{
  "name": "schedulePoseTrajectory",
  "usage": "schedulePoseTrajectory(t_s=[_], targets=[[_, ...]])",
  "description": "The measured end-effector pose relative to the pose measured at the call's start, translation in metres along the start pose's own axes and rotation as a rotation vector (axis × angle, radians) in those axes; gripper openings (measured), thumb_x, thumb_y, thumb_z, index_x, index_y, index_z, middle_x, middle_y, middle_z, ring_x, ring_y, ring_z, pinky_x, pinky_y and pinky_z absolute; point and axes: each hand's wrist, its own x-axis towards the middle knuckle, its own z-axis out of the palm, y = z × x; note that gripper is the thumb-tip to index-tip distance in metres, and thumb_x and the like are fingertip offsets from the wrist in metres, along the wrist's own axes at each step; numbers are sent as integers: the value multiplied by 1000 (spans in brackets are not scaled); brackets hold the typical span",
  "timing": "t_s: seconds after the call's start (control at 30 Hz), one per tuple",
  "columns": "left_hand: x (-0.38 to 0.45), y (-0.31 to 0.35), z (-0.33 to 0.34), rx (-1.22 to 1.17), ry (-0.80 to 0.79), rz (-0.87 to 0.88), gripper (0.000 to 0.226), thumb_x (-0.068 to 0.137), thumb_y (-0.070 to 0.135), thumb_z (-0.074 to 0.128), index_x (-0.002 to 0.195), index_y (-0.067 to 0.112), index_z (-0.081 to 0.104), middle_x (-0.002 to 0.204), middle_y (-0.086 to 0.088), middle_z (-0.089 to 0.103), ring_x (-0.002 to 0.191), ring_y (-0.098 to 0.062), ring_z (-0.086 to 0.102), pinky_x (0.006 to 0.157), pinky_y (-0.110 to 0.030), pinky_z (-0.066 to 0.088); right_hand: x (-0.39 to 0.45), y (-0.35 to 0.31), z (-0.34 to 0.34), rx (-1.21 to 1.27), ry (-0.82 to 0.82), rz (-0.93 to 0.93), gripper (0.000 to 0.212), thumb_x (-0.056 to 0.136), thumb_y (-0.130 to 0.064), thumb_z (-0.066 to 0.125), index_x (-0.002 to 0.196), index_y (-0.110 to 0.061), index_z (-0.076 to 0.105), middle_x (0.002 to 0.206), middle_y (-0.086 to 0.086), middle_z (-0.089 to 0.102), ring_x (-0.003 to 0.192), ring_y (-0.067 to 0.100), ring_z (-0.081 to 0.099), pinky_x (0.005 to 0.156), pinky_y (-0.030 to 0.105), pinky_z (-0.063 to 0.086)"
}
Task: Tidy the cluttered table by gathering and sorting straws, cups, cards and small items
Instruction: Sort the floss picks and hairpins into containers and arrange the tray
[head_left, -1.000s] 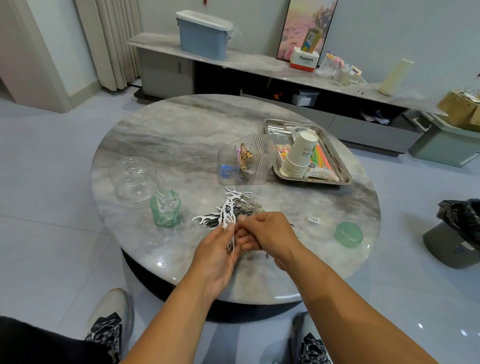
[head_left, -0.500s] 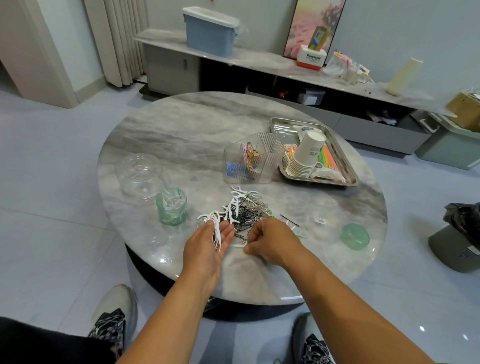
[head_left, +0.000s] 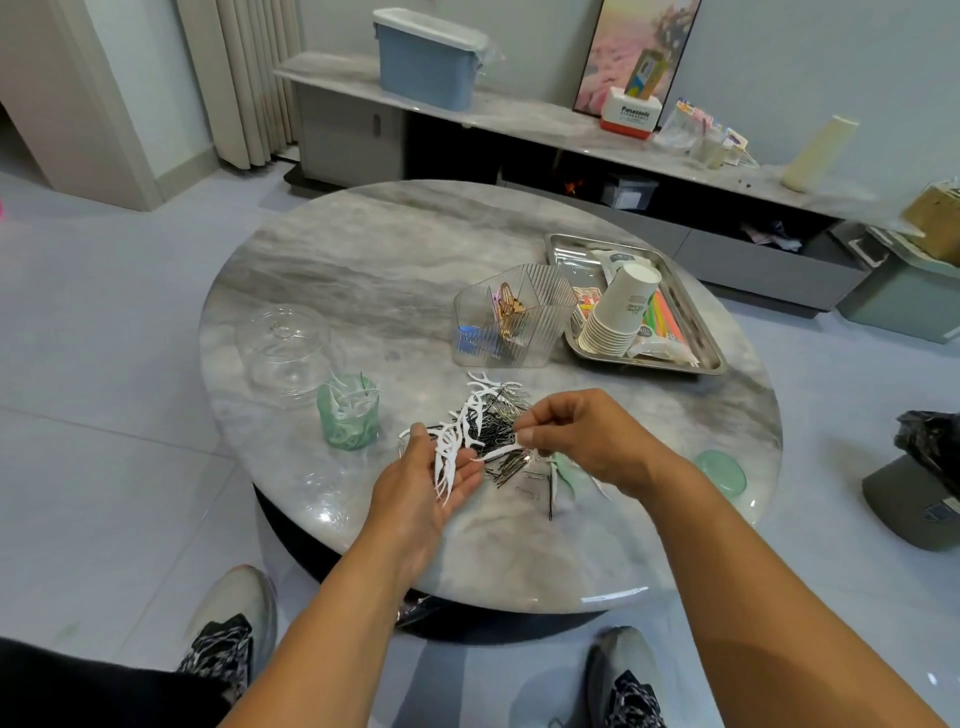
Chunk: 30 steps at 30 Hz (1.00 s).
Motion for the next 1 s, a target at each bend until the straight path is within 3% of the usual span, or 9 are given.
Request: schedulePoseTrajectory(t_s=[0.13, 0.2, 0.3, 0.37, 0.47, 0.6, 0.83, 0.93, 1.0], targets=[[-9, 2, 4, 125, -179, -139, 60, 104, 49, 44, 114, -6, 65, 103, -23, 75, 90, -30, 76, 67, -30, 61, 1, -10, 12, -106, -189, -19, 11, 84, 0, 79, 93, -5, 79, 77, 3, 75, 67, 8, 64, 70, 19, 54], [-12, 1, 4, 124, -216, -164, 46, 104, 36, 52, 114, -6, 67, 101, -21, 75, 84, -26, 76, 65, -28, 61, 4, -12, 26, -23, -154, -30, 13, 85, 2, 77, 98, -1, 75, 79, 9, 73, 68, 15, 67, 71, 24, 58], [-11, -2, 0, 88, -139, -115, 24, 102, 9, 55, 116, -8, 66, 92, -17, 76, 74, -20, 74, 63, -25, 60, 15, -11, 37, 76, 71, -24, 6, 90, -6, 75, 94, -10, 73, 79, 5, 72, 60, 12, 66, 59, 22, 53], [-7, -1, -4, 39, -63, -65, 19, 102, 3, 52, 113, -6, 66, 92, -17, 77, 73, -20, 75, 63, -25, 60, 24, -7, 38, -41, 233, 27, 5, 90, -16, 76, 87, -15, 73, 77, 1, 71, 60, 12, 64, 57, 25, 50], [0, 1, -8, -50, 33, 6, 18, 103, 4, 51, 110, -5, 65, 92, -17, 77, 71, -20, 74, 62, -26, 60, 34, -2, 47, -242, 253, 129, 27, 82, -34, 83, 75, -12, 70, 67, 1, 67, 63, 16, 59, 67, 35, 53], [3, -2, -6, -131, 107, 110, 26, 105, 20, 53, 107, -1, 68, 92, -17, 77, 77, -22, 76, 62, -28, 61, 42, -13, 69, -434, 254, 176, 49, 70, -58, 82, 63, -20, 52, 65, 4, 65, 64, 24, 60, 61, 36, 49], [4, -4, -2, -238, 170, 129, 36, 106, 30, 51, 105, -2, 68, 94, -19, 77, 90, -27, 77, 68, -29, 63, 68, -23, 79, -463, 218, 262, 30, 77, -32, 80, 86, -8, 64, 81, 5, 61, 81, 27, 61, 63, 25, 42], [4, -3, -4, -257, 167, 103, 37, 107, 31, 49, 108, -2, 65, 95, -21, 76, 90, -27, 77, 67, -29, 63, 64, -26, 68, -231, 230, 285, 26, 94, -36, 67, 96, -10, 67, 89, 6, 64, 90, 24, 63, 59, 20, 38], [5, -3, -4, -249, 157, 88, 38, 107, 33, 48, 109, -1, 65, 97, -22, 76, 91, -28, 76, 68, -31, 63, 60, -22, 58, -45, 277, 268, 21, 91, -27, 72, 97, -7, 73, 84, 9, 64, 79, 22, 60, 65, 23, 41]])
